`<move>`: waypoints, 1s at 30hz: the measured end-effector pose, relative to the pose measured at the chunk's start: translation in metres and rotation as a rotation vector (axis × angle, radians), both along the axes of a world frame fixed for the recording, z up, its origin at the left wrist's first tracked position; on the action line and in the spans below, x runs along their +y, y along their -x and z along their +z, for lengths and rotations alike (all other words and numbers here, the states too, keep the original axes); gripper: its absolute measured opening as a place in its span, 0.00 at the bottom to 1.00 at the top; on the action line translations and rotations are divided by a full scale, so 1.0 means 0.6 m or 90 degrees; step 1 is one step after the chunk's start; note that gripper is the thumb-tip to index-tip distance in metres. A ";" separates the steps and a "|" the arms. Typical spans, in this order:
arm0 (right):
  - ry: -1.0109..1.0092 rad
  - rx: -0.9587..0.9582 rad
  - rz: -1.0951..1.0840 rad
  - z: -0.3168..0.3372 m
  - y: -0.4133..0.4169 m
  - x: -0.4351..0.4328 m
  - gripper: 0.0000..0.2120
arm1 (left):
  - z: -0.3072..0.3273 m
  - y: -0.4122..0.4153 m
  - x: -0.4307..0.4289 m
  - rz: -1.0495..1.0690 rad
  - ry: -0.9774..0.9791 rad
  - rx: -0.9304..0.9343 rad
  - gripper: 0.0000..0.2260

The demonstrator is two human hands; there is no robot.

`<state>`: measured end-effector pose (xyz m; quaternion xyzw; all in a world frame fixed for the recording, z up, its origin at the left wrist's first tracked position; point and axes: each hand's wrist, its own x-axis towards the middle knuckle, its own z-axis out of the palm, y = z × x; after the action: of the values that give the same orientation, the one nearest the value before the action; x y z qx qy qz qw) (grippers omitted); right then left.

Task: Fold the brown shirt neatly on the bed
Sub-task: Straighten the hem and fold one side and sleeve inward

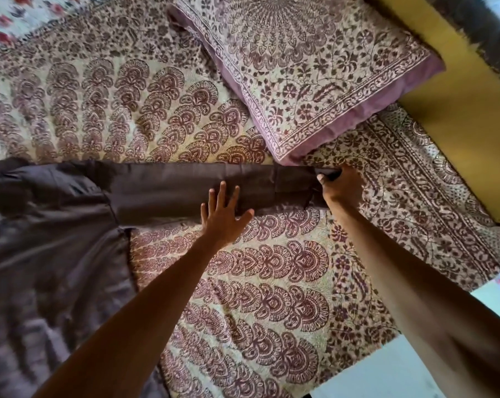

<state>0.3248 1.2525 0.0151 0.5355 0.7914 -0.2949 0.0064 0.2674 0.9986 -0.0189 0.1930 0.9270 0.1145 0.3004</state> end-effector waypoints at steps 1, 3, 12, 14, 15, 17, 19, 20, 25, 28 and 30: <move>-0.018 -0.014 -0.001 -0.001 0.000 -0.003 0.19 | 0.001 0.002 0.001 0.010 -0.019 0.009 0.36; -0.128 -0.056 -0.002 -0.007 -0.003 -0.019 0.22 | 0.008 0.013 -0.009 0.038 -0.083 0.051 0.31; -0.093 0.238 0.399 -0.009 0.060 -0.336 0.12 | 0.025 0.155 -0.269 0.219 -0.126 0.245 0.24; -0.034 0.203 0.496 -0.024 0.117 -0.429 0.18 | 0.014 0.190 -0.338 0.226 -0.097 0.229 0.24; -0.010 0.176 0.544 -0.032 0.146 -0.474 0.21 | 0.006 0.203 -0.369 0.212 -0.082 0.216 0.24; 0.020 0.121 0.623 -0.049 0.197 -0.549 0.26 | -0.013 0.221 -0.414 0.157 -0.059 0.180 0.25; 0.022 0.066 0.670 -0.068 0.241 -0.614 0.28 | -0.033 0.232 -0.446 0.114 -0.055 0.160 0.25; 0.016 0.047 0.674 -0.080 0.256 -0.639 0.27 | -0.042 0.234 -0.455 0.112 -0.062 0.153 0.25; -0.131 0.012 0.698 -0.125 0.263 -0.661 0.29 | -0.081 0.228 -0.465 0.133 -0.022 0.172 0.29; -0.207 -0.010 0.664 -0.130 0.218 -0.582 0.30 | -0.080 0.232 -0.465 0.137 -0.018 0.165 0.30; -0.245 -0.039 0.577 -0.132 0.173 -0.493 0.31 | -0.074 0.228 -0.458 0.152 -0.002 0.156 0.31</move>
<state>0.2208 0.9566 -0.0640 0.1376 0.9842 -0.0951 0.0585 0.1305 0.7240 -0.0631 0.0944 0.9729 0.1265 0.1690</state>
